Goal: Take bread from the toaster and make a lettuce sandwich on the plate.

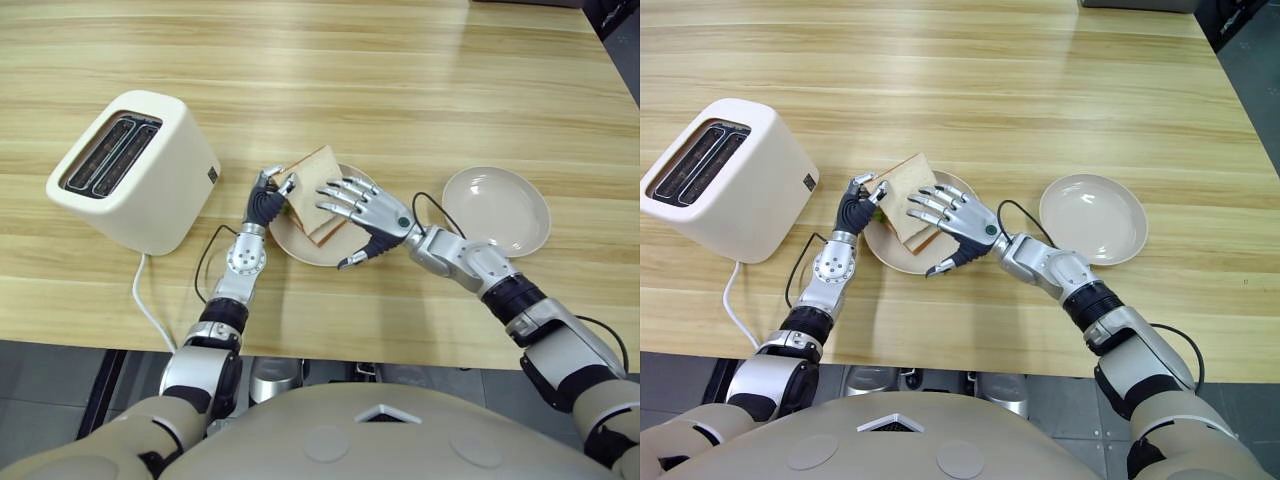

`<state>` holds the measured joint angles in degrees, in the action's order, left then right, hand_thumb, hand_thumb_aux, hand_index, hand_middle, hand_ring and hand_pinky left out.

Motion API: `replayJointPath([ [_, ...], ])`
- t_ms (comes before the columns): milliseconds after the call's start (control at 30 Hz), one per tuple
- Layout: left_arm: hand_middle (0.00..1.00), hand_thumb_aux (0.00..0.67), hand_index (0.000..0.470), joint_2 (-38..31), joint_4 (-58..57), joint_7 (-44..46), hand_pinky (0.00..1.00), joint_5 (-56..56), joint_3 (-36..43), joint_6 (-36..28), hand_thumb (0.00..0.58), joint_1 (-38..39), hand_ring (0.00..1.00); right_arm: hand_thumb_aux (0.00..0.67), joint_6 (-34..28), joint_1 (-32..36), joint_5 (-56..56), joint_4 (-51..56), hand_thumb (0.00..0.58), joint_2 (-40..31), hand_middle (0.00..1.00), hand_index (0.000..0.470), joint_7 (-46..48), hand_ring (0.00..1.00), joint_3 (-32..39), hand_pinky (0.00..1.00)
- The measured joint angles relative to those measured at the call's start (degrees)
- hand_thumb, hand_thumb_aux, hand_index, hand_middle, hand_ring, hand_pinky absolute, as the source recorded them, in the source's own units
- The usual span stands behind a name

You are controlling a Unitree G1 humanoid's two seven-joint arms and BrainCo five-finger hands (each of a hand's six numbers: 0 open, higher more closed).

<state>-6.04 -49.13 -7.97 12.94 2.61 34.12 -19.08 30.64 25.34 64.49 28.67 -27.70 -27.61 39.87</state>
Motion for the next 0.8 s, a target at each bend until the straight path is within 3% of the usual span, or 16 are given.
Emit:
replayJointPath([
  [533, 0.99, 0.67, 0.46, -1.1, -2.8, -1.8, 0.99, 0.6, 1.2, 0.3, 0.58, -0.7, 0.99, 0.0, -2.5, 1.6, -2.6, 4.3, 0.0, 3.5, 0.0, 0.0, 6.3, 0.0, 1.7, 0.0],
  [567, 0.0, 0.531, 0.364, -1.4, -2.9, -2.4, 0.0, 0.9, 1.3, 0.3, 0.555, -0.7, 0.0, 0.0, -2.5, 1.7, -2.8, 4.4, 0.0, 3.7, 0.0, 0.0, 6.8, 0.0, 1.7, 0.0],
  [600, 0.0, 0.391, 0.269, -1.8, -2.9, -2.8, 0.0, 1.2, 1.4, 0.3, 0.48, -0.7, 0.0, 0.0, -2.5, 1.8, -3.1, 4.4, 0.0, 3.8, 0.0, 0.0, 7.2, 0.0, 1.7, 0.0],
  [633, 0.0, 0.391, 0.269, -2.1, -2.9, -3.5, 0.0, 1.7, 1.5, 0.3, 0.48, -0.7, 0.0, 0.0, -2.4, 1.8, -3.3, 4.4, 0.0, 3.8, 0.0, 0.0, 7.5, 0.0, 1.7, 0.0],
  [667, 0.0, 0.053, 0.036, -2.4, -2.8, -4.3, 0.0, 2.3, 1.5, 0.4, 0.087, -0.7, 0.0, 0.0, -2.3, 1.8, -3.7, 4.4, 0.0, 3.8, 0.0, 0.0, 7.8, 0.0, 1.7, 0.0],
  [700, 0.0, 0.0, 0.0, -2.7, -2.5, -5.6, 0.0, 2.8, 1.5, 0.9, 0.0, -0.4, 0.0, 0.0, -2.2, 1.9, -3.9, 4.4, 0.0, 3.8, 0.0, 0.0, 8.2, 0.0, 1.7, 0.0],
  [800, 0.0, 0.0, 0.0, -4.9, 0.6, -9.6, 0.0, 4.1, 0.7, 3.9, 0.0, 0.4, 0.0, 0.0, -1.8, 1.9, -4.7, 4.1, 0.0, 3.8, 0.0, 0.0, 8.7, 0.0, 1.7, 0.0],
])
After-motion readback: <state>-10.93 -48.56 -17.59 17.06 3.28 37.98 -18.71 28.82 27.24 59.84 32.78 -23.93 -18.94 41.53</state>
